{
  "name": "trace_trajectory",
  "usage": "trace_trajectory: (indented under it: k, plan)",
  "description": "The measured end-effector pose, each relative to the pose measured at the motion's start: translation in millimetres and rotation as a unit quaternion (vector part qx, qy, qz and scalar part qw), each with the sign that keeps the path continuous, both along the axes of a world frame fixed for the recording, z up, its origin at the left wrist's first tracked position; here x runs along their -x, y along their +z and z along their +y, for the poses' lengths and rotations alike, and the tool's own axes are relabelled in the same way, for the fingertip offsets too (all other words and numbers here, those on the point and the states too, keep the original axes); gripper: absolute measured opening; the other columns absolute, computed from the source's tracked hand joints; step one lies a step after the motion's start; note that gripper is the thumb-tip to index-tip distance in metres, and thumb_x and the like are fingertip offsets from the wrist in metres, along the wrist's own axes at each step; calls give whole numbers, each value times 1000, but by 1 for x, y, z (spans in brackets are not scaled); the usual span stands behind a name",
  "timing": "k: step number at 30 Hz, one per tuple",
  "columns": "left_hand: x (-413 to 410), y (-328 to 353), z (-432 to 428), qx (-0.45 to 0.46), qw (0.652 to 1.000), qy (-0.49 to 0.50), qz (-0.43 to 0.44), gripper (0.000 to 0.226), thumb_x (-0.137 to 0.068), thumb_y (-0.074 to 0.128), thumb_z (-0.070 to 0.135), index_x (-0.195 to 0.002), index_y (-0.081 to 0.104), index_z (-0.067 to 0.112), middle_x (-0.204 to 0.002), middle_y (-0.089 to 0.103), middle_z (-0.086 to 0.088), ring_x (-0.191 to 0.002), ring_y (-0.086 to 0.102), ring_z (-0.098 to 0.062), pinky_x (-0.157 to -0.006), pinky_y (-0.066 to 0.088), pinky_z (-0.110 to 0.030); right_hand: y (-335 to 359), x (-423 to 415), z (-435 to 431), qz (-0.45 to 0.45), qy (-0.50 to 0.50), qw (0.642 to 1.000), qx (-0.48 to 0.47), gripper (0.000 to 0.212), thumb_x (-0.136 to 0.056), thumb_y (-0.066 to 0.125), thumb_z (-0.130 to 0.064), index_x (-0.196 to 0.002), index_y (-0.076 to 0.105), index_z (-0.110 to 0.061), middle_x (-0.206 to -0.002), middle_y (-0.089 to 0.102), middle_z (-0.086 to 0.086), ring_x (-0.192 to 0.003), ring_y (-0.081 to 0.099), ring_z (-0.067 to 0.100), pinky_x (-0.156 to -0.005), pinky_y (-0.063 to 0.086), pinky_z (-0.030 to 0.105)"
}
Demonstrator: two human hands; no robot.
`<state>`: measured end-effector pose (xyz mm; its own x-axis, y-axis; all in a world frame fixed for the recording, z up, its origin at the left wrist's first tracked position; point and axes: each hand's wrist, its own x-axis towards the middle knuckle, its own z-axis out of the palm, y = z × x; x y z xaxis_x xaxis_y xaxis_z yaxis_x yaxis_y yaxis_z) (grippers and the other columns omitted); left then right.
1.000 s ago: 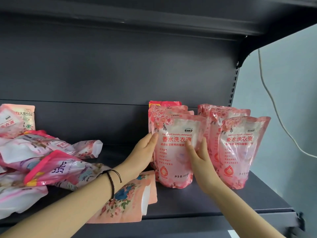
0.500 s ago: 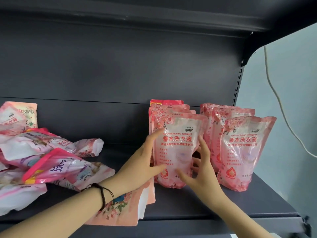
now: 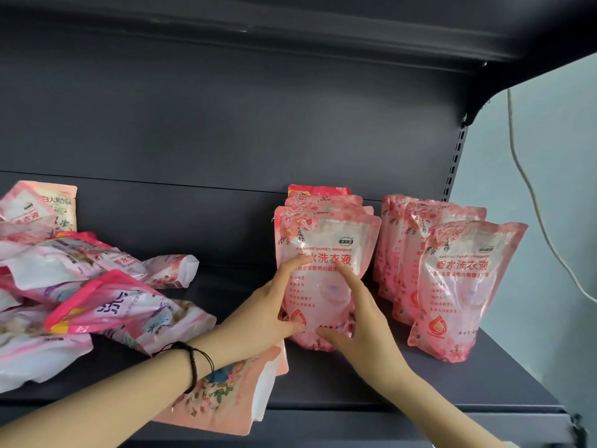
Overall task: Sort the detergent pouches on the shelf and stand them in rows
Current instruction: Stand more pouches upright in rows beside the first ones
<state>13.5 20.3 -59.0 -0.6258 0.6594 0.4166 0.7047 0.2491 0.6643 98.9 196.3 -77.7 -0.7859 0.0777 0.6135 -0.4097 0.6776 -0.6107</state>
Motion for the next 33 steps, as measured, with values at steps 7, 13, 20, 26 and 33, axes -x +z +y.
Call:
trace_trajectory:
  k: [7, 13, 20, 26, 33]
  plan:
    - [-2, 17, -16, 91, 994, 12, 53, 80, -84, 67, 38, -127, 10, 74, -141, 38, 13, -113, 53, -7, -90, 53, -32, 12, -12, 12, -87, -59, 983, -152, 97, -80, 75, -38, -140, 2, -61, -124, 44, -31, -96, 59, -3, -72, 53, 20]
    - [0, 36, -73, 199, 942, 81, 258, 48, -92, 49, 49, -131, 23, 61, -128, 46, 19, -109, 51, -6, -83, 50, -30, 49, -30, 18, -57, -210, 877, -428, 62, -89, 39, -63, -138, 0, -58, -70, 57, -16, -57, 57, 2, -45, 43, 16]
    - [21, 64, -150, 277, 868, 158, 380, 31, -89, 45, 60, -106, 58, 37, -95, 55, 19, -101, 51, -6, -83, 34, -24, 112, -15, -54, -68, -62, 847, -524, 37, -94, 33, -57, -126, 46, -45, -113, 59, -22, -94, 61, 1, -76, 53, 21]
    - [63, 95, -223, 366, 833, 201, 362, 42, -84, 37, 69, -97, 59, 36, -86, 61, 14, -92, 55, -8, -81, 40, -28, 134, 50, -124, -53, 0, 812, -581, 34, -95, 41, -52, -125, 51, -37, -115, 56, -14, -95, 61, 11, -67, 45, 24]
    - [132, 97, -305, 391, 837, 194, 330, 36, -84, 43, 65, -94, 61, 35, -87, 63, 14, -87, 56, -9, -74, 45, -30, 129, 138, -199, -69, 1, 818, -572, 30, -92, 47, -50, -116, 57, -35, -109, 62, -11, -98, 61, 15, -76, 51, 31]
